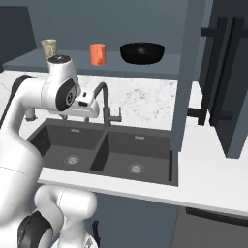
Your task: Gather all objects into one cabinet and sort the glasses and bowls to opposite sides.
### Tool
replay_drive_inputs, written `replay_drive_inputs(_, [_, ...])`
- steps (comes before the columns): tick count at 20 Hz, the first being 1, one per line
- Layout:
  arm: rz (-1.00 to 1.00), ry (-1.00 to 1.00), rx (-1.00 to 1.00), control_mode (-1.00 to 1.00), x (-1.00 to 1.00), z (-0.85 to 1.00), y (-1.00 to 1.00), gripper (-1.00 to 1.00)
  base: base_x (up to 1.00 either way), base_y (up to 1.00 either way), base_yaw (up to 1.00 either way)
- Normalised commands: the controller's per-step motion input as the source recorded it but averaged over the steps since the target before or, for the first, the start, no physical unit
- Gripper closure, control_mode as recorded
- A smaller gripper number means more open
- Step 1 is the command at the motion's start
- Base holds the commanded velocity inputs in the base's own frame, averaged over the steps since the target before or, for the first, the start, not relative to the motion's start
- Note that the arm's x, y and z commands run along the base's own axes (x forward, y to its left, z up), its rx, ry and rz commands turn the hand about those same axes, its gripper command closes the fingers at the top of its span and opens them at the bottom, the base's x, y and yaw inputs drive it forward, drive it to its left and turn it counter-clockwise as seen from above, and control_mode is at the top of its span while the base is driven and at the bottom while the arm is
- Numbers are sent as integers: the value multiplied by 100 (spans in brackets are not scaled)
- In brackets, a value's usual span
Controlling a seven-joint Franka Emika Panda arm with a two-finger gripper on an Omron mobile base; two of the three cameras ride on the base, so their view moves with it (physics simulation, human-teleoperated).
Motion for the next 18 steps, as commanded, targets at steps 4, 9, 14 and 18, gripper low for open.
replay_drive_inputs(4, [0, 0, 0, 100, -1, 0, 0, -100, -1, 0, 0])
replay_drive_inputs(9, [0, 0, 0, 100, 0, 0, 0, -100, -12, 0, 0])
replay_drive_inputs(14, [0, 0, 0, 100, 0, 0, 0, -100, -91, -11, 0])
replay_drive_inputs(18, [0, 0, 0, 100, 0, 0, 0, -100, -100, -18, 0])
